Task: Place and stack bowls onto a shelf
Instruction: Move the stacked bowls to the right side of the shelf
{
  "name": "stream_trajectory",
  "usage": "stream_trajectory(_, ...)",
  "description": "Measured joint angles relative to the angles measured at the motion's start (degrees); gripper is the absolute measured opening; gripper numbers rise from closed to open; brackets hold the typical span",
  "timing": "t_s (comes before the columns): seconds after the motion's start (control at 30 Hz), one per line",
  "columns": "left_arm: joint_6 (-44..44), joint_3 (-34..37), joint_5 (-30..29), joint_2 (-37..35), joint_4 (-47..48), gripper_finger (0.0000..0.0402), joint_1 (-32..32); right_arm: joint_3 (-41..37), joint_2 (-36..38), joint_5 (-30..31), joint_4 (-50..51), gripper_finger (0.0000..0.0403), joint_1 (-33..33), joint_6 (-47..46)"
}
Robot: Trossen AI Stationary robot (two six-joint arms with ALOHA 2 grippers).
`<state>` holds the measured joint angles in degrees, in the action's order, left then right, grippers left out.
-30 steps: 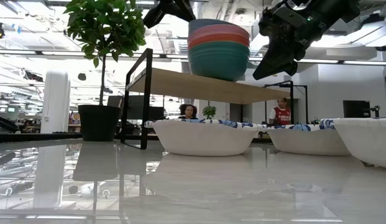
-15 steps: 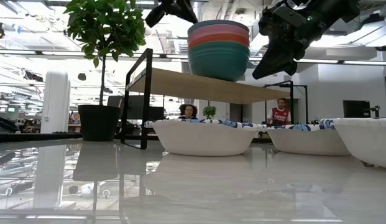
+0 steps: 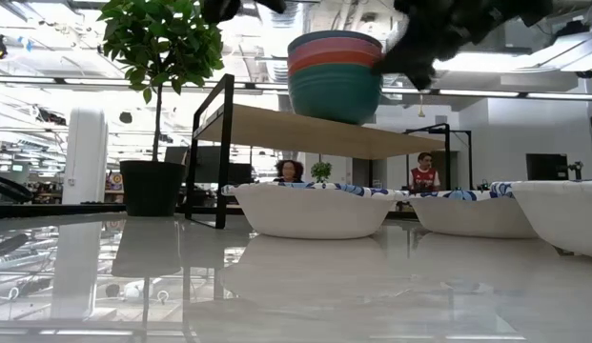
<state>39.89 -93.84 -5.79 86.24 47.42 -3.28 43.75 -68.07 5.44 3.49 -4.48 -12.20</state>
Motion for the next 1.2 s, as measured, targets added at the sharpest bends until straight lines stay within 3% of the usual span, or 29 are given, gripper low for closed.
stream_trajectory(0.2, -0.96, 0.00, -1.13, -5.06, 0.01, 0.0000, 1.15, 1.67, -7.08, 0.23, -17.36, 0.0019, -1.97, 2.41)
stream_trajectory(0.37, -2.24, 0.00, -6.53, -10.59, 1.77, 0.0000, 1.04, 10.32, -18.70, -0.12, -17.02, 0.0019, -3.60, 0.30)
stream_trajectory(0.47, -4.14, -0.02, -9.76, -13.18, 2.50, 0.0000, 1.06, 14.99, -22.08, -1.03, -17.34, 0.0018, -3.31, 0.24)
stream_trajectory(0.63, -6.25, -0.02, -11.42, -15.52, 5.03, 0.0000, 1.05, 17.93, -21.88, 5.39, -10.73, 0.0018, -3.85, -2.22)
stream_trajectory(0.83, -10.18, -0.04, -10.77, -15.11, 8.35, 0.0000, 1.06, 23.44, -15.88, 10.14, -0.05, 0.0018, -8.27, -6.38)
stream_trajectory(0.93, -12.87, -0.04, -10.07, -14.99, 8.45, 0.0000, 1.06, 30.40, -14.65, 15.44, 8.01, 0.0018, -11.33, -0.04)
stream_trajectory(1.03, -15.15, -0.04, -10.61, -14.99, 8.46, 0.0000, 1.06, 40.11, -15.45, 25.82, 16.17, 0.0018, -12.35, 14.85)
stream_trajectory(1.13, -15.26, -0.04, -11.21, -14.97, 8.48, 0.0000, 0.71, 49.72, -18.01, 31.37, 21.17, 0.0018, -9.84, 28.40)
stream_trajectory(1.2, -13.80, 0.16, -9.66, -14.68, 8.42, 0.0000, 0.39, 55.06, -20.85, 32.55, 23.27, 0.0018, -6.88, 31.52)
